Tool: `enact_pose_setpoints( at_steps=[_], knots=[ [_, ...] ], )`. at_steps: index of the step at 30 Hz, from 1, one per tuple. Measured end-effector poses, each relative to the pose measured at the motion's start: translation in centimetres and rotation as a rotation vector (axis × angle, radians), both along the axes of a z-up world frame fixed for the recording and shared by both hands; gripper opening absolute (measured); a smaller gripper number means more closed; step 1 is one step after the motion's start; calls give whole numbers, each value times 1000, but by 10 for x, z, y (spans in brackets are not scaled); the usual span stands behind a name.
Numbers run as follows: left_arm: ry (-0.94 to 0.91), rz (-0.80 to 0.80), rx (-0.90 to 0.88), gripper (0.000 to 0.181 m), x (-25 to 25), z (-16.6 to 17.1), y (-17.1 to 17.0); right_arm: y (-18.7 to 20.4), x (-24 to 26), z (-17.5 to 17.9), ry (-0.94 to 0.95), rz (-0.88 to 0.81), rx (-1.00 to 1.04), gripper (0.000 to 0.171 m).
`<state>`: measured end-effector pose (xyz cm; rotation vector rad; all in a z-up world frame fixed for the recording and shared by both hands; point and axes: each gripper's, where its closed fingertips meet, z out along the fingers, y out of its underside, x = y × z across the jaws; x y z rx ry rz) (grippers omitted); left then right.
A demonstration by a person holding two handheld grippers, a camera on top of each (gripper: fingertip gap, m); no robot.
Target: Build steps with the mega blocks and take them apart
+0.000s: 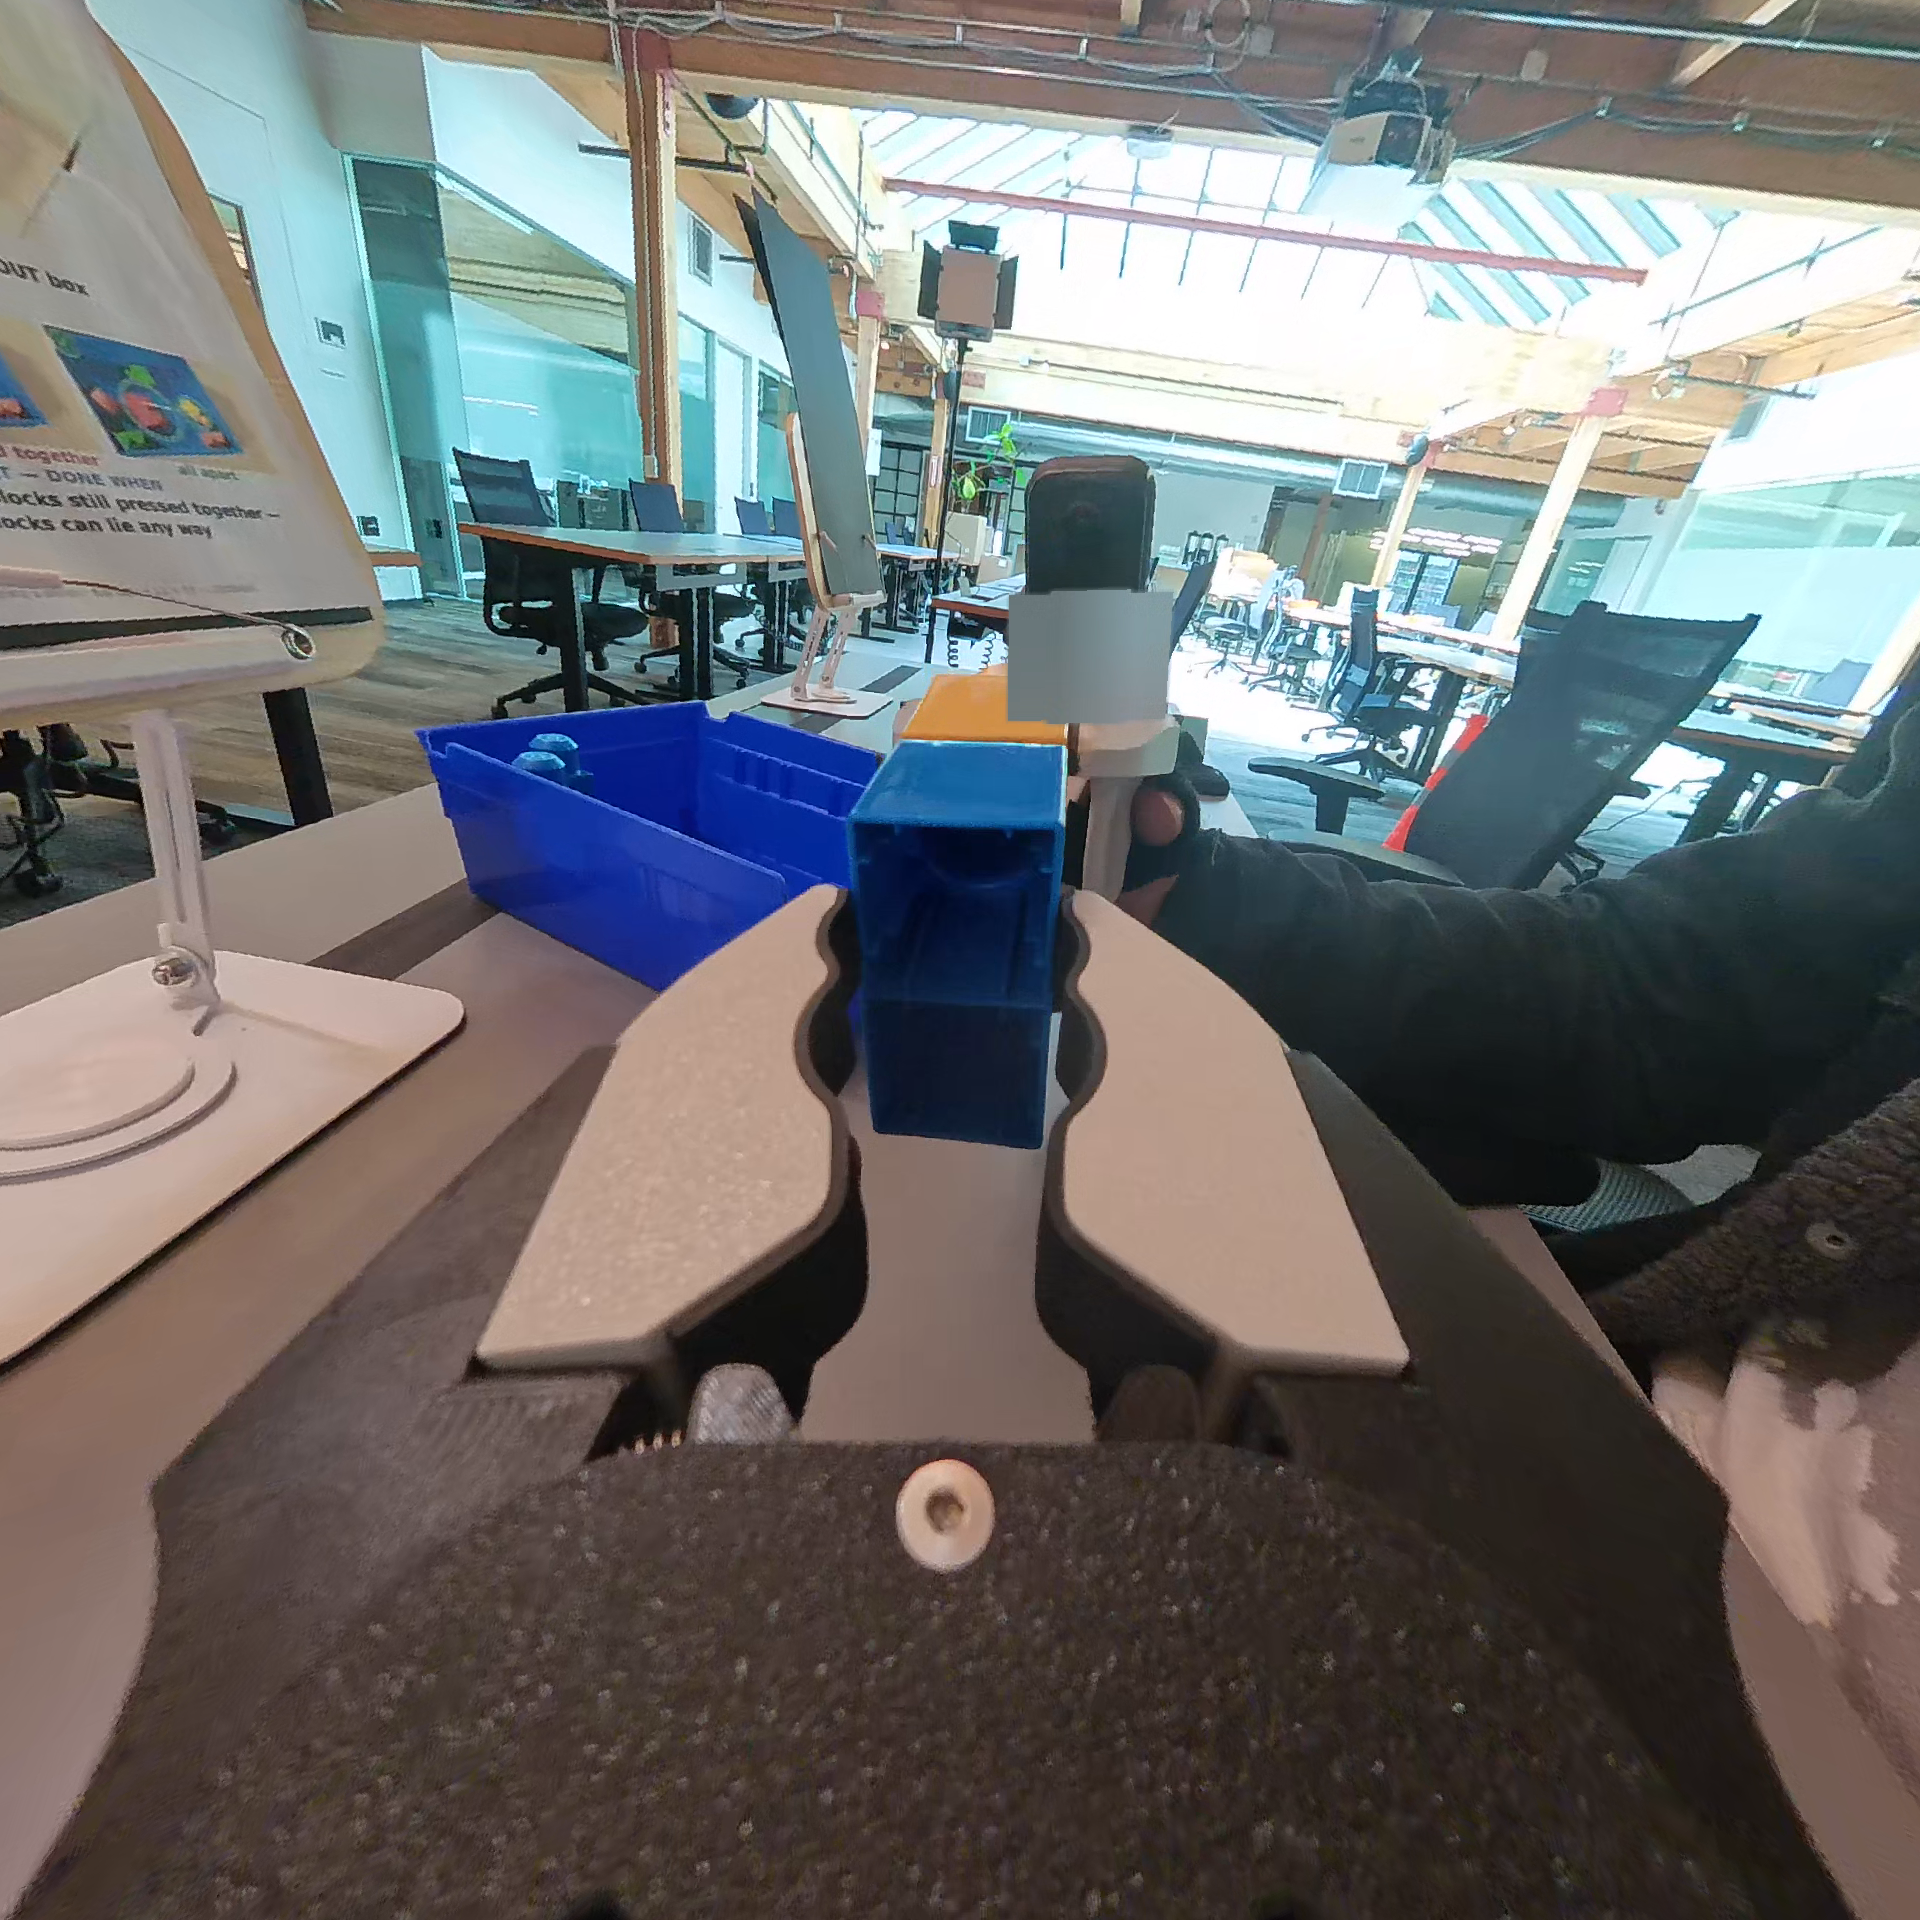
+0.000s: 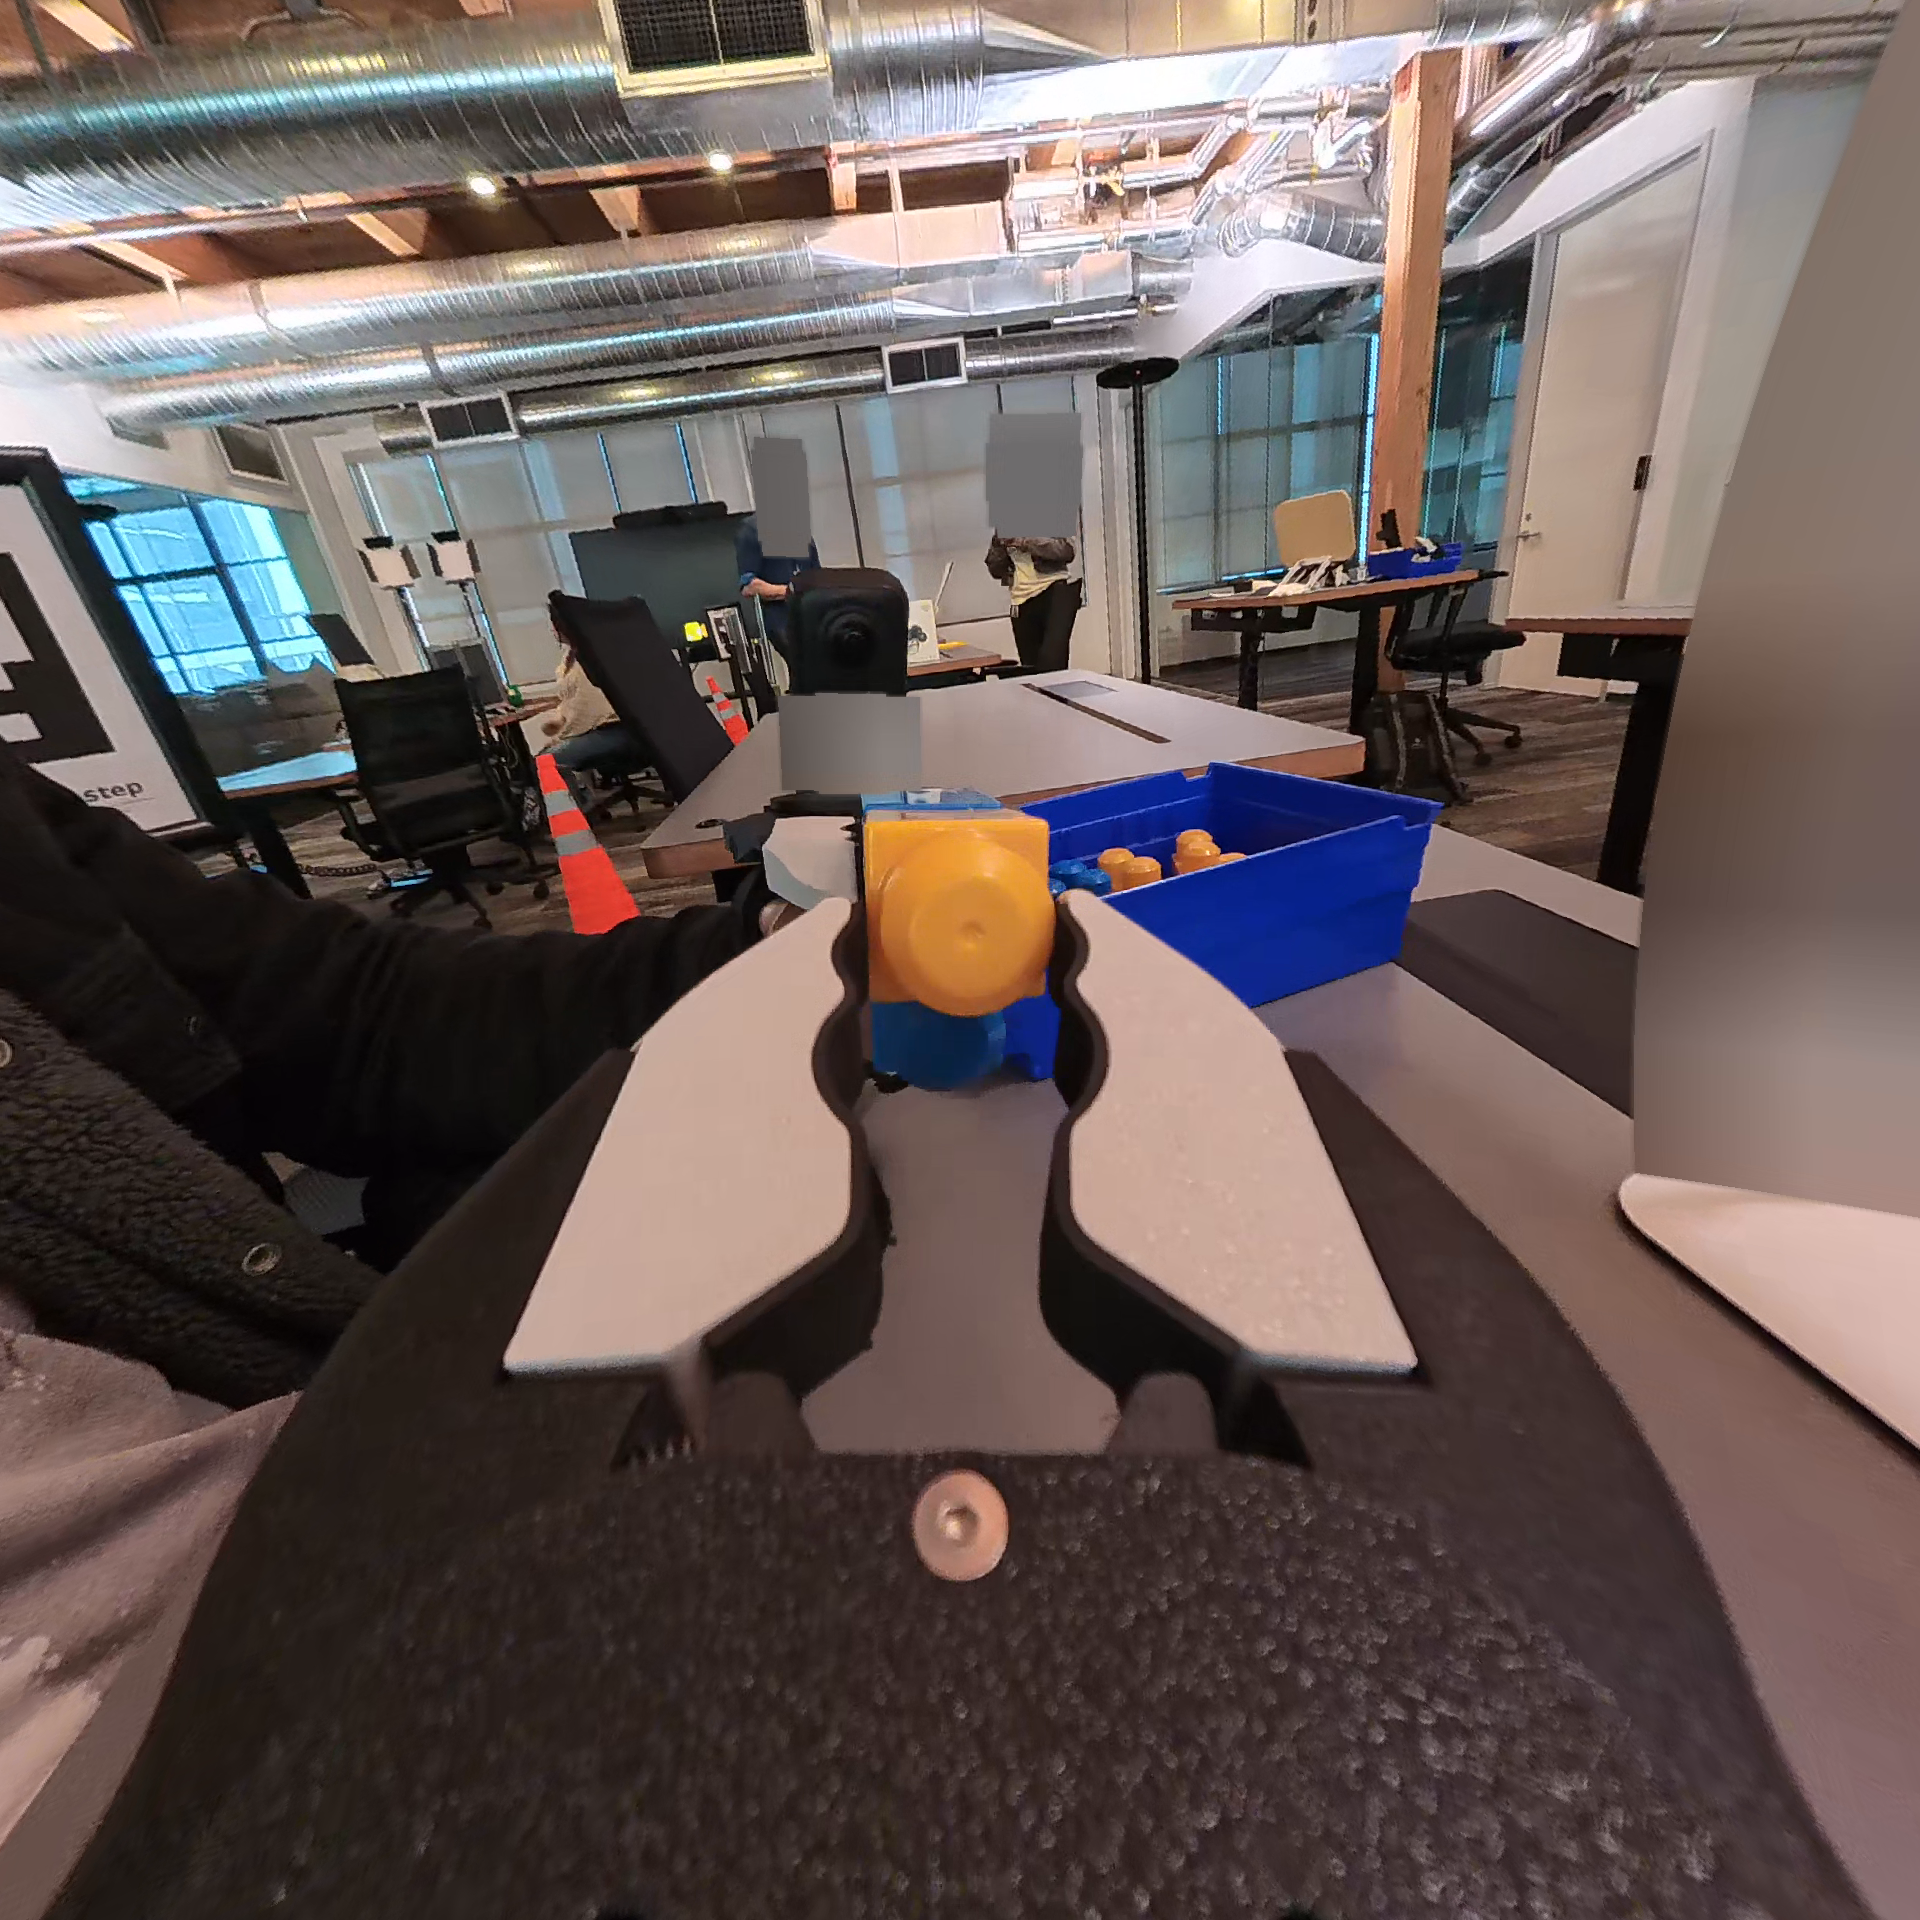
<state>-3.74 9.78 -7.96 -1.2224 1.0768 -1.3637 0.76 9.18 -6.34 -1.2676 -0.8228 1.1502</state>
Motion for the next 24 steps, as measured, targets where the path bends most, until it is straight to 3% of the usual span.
enact_pose_setpoints(
  at_steps=[16, 24],
  knots=[
    [171, -57, 12, 36, 1, -32, -3, -2, -8, -28, -159, 17, -16, 33],
    [292, -61, 124, 36, 4, -50, -9, -9, -7, -39, -246, 62, -52, 33]
  ],
)
